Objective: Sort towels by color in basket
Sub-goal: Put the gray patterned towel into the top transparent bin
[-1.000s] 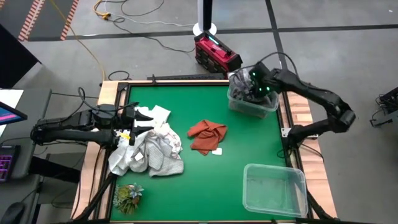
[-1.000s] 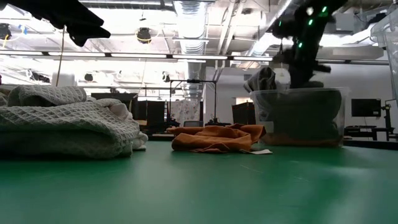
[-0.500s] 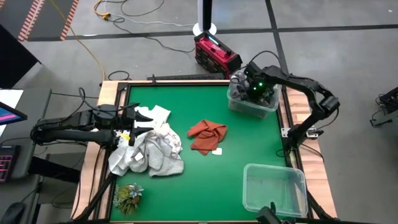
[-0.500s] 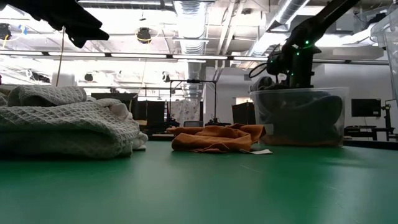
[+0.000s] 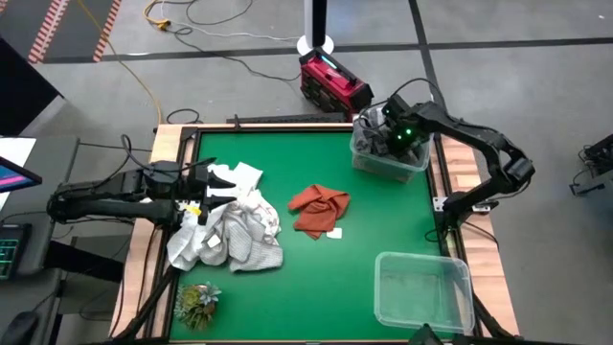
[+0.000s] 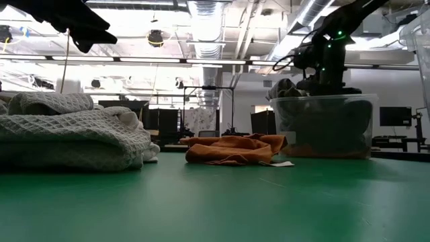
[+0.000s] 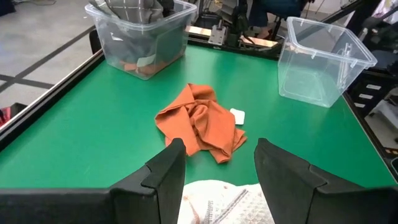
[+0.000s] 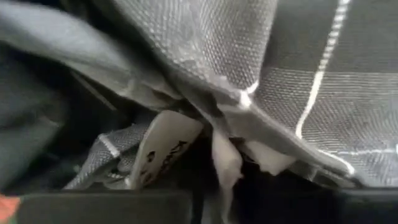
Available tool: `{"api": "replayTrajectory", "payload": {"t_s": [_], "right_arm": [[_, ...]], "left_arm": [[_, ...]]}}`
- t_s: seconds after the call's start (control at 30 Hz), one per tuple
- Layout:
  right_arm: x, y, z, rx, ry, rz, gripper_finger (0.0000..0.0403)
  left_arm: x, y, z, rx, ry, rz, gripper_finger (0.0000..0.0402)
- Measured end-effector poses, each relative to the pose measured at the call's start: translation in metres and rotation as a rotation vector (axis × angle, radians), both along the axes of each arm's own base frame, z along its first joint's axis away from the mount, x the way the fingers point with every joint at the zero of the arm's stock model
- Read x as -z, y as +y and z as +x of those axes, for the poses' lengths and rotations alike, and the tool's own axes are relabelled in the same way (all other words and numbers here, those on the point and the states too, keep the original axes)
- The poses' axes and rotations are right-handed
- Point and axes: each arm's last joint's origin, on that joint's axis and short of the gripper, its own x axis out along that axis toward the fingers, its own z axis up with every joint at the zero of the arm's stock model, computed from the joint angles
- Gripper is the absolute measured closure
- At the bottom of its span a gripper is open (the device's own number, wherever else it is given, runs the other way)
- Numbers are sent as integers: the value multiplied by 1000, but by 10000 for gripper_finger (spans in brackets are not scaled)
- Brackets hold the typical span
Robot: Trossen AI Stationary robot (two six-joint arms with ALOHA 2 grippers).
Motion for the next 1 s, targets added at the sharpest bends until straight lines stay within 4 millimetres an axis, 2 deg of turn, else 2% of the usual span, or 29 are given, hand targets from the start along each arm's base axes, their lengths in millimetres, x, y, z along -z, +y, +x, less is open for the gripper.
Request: {"api": "replayTrajectory", "payload": {"t_s": [0.17,0.3,0.4,0.57,0.7,0.77,0.83,1.0], "right_arm": [[9,3,-3,-1,19,19,217],[0,3,-2,-11,11,19,172],[-24,5,-4,-19,-8,5,153],[-68,13,-12,-13,2,-24,147],[-106,16,-12,-33,-78,-145,147],[-121,22,-4,-119,-131,-234,147],[-127,28,12,-229,-185,-311,147],[-121,44,62,-441,-237,-410,147]], "left_arm": [[0,0,0,4,2,13,221],[0,0,0,4,0,13,221],[-1,0,0,3,-5,14,221],[-1,0,0,4,-5,14,221],[-1,0,0,4,-5,15,221],[-1,0,0,4,-6,15,221],[-1,0,0,3,-5,15,221],[-1,0,0,3,-8,15,221]]}}
